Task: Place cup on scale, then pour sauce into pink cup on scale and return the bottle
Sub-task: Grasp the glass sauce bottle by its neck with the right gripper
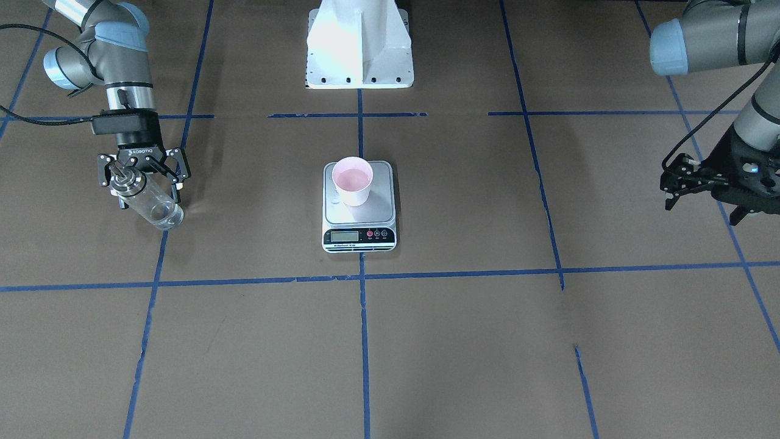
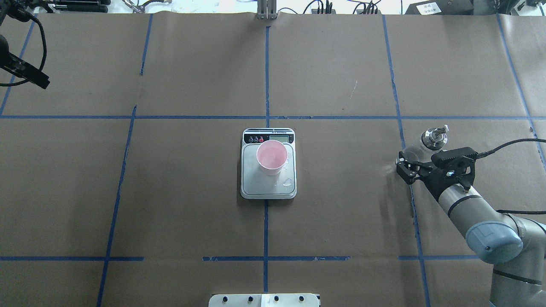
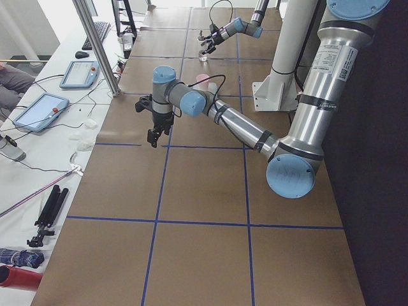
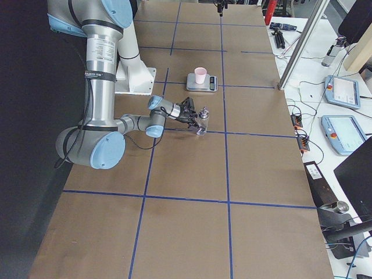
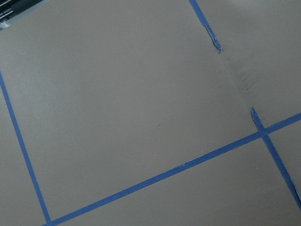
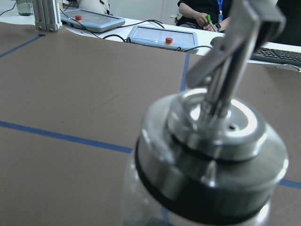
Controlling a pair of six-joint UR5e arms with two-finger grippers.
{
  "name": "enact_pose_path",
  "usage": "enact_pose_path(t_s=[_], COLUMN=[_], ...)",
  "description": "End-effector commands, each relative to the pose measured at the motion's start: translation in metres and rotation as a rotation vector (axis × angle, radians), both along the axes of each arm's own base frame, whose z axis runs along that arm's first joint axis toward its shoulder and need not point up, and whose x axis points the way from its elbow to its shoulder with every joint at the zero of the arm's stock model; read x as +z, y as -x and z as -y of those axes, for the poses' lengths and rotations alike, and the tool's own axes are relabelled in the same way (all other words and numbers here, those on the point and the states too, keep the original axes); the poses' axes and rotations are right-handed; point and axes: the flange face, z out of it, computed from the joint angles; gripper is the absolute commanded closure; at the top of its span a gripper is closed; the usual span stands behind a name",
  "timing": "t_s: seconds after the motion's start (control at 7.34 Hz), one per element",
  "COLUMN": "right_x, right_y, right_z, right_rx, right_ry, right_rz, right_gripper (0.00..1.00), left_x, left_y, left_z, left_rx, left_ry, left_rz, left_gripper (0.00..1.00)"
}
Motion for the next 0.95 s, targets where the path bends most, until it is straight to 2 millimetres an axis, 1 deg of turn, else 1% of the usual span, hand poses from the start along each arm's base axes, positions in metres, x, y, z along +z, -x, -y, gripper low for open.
enact_pose_path(t_s=[0.0, 0.14, 0.27, 0.41, 0.54, 0.68, 0.82], right_x=[-0.003, -0.006, -0.004, -0.012, -0.034, -0.049, -0.054], right_y=[0.000, -0.001, -0.003, -0.010, -0.026, -0.037, -0.035], right_z=[0.002, 0.003, 0.004, 0.010, 0.018, 0.021, 0.021], right_rx=[0.005, 0.006, 0.008, 0.015, -0.001, -0.006, -0.011], right_ry=[-0.002, -0.003, -0.001, -0.006, -0.001, -0.001, -0.005], right_rz=[0.007, 0.012, 0.006, 0.016, 0.063, 0.083, 0.083], right_gripper=[0.08, 0.48, 0.98, 1.00, 1.00, 1.00, 1.00], left_x=[0.001, 0.002, 0.002, 0.000, -0.002, -0.004, -0.005], left_y=[0.002, 0.002, 0.002, 0.003, 0.005, 0.009, 0.013], left_z=[-0.005, -0.005, -0.005, -0.006, -0.010, -0.013, -0.014], left_rx=[0.001, 0.000, 0.000, 0.000, -0.003, -0.006, -0.011], left_ry=[-0.001, -0.001, -0.001, -0.004, -0.007, -0.014, -0.017], left_rz=[0.000, 0.001, 0.001, 0.000, -0.002, -0.004, -0.005], left_gripper=[0.00, 0.00, 0.00, 0.00, 0.00, 0.00, 0.00])
